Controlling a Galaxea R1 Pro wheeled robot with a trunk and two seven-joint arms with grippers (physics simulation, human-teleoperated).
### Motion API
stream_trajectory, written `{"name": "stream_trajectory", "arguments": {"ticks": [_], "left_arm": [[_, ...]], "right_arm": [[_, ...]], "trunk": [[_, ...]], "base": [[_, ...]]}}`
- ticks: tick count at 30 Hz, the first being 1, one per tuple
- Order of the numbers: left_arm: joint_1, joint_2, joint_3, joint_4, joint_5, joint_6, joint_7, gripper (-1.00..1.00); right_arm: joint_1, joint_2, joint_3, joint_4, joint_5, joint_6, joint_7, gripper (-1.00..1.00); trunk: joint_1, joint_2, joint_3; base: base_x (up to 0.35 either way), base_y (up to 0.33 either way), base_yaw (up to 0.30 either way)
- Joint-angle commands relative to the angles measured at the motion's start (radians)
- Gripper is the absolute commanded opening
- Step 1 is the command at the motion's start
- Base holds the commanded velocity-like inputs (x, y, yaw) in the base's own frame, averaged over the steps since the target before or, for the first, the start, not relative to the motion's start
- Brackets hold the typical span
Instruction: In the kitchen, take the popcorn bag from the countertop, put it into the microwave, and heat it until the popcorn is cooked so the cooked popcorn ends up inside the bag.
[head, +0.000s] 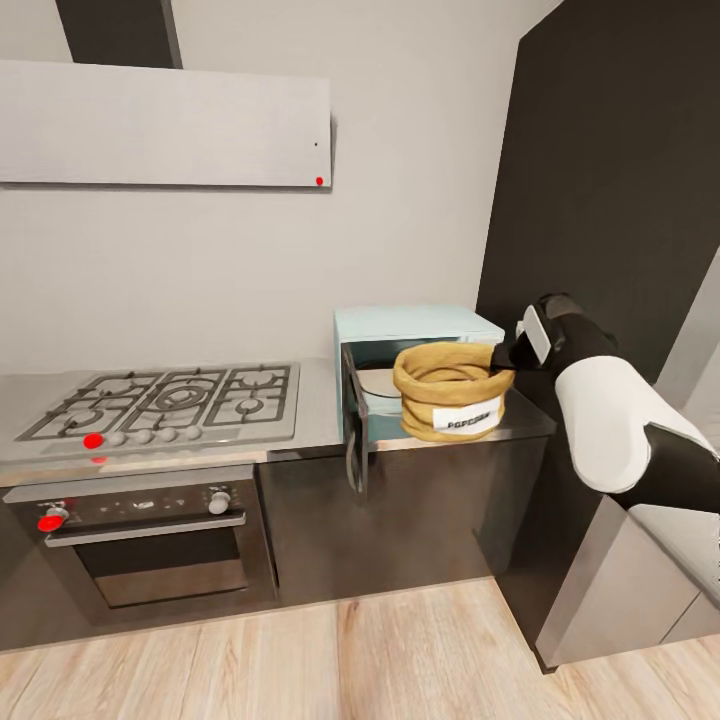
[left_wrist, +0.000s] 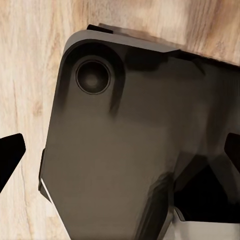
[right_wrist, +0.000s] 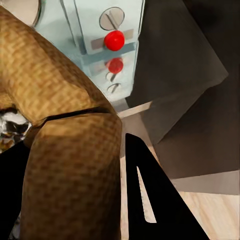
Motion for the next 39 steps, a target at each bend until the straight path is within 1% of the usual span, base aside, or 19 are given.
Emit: {"name": "stream_trajectory", "arguments": {"ticks": [1,2,4,13,20,25,27,29,34,39], "left_arm": [[0.000,0.000,0.002,-0.001,0.003,-0.001,0.001,1.00],[0.000,0.000,0.002,-0.001,0.003,-0.001,0.001,1.00],[0.000,0.000,0.002,-0.001,0.003,-0.001,0.001,1.00],[0.000,0.000,0.003,-0.001,0.003,-0.001,0.001,1.00],[0.000,0.000,0.004,-0.001,0.003,-0.001,0.002,1.00],[0.000,0.001,-0.001,0.002,0.002,-0.001,0.001,1.00],[0.000,0.001,0.000,0.002,0.003,-0.001,0.001,1.00],[0.000,0.001,0.001,0.002,0.003,-0.001,0.001,1.00],[0.000,0.001,0.001,0.002,0.003,-0.001,0.001,1.00],[0.000,0.000,0.002,0.000,0.003,-0.001,0.001,1.00]], "right_arm": [[-0.001,0.009,-0.007,0.000,0.001,0.002,-0.006,-1.00],[-0.002,0.019,-0.007,0.000,0.001,0.002,-0.006,-1.00],[-0.002,0.026,-0.008,0.000,0.000,0.002,-0.006,-1.00],[-0.002,0.034,-0.006,0.000,-0.002,0.002,-0.003,-1.00],[-0.002,0.033,-0.006,0.000,-0.003,0.002,-0.002,-1.00],[-0.001,0.032,-0.008,0.002,-0.004,0.002,0.000,-1.00],[0.006,0.038,-0.010,0.006,-0.004,0.002,0.000,-1.00],[0.008,0.041,-0.011,0.028,-0.006,0.002,0.000,-1.00],[0.009,0.039,-0.011,0.119,-0.006,0.002,0.000,-1.00],[0.009,0.032,-0.011,0.118,-0.010,0.002,0.000,-1.00]], "trunk": [[0.000,-0.001,-0.001],[0.000,-0.001,-0.001],[0.000,-0.001,-0.001],[0.000,-0.001,-0.001],[0.000,-0.001,-0.001],[0.000,-0.001,-0.001],[0.000,-0.001,-0.001],[0.000,-0.001,-0.001],[0.000,-0.001,-0.001],[0.000,-0.001,-0.001]], "base": [[0.000,0.000,0.000],[0.000,0.000,0.000],[0.000,0.000,0.000],[0.000,0.000,0.000],[0.000,0.000,0.000],[0.126,0.000,0.000],[0.127,0.000,0.000],[0.076,0.000,0.000],[0.009,0.000,0.000],[0.000,0.000,0.000]]}}
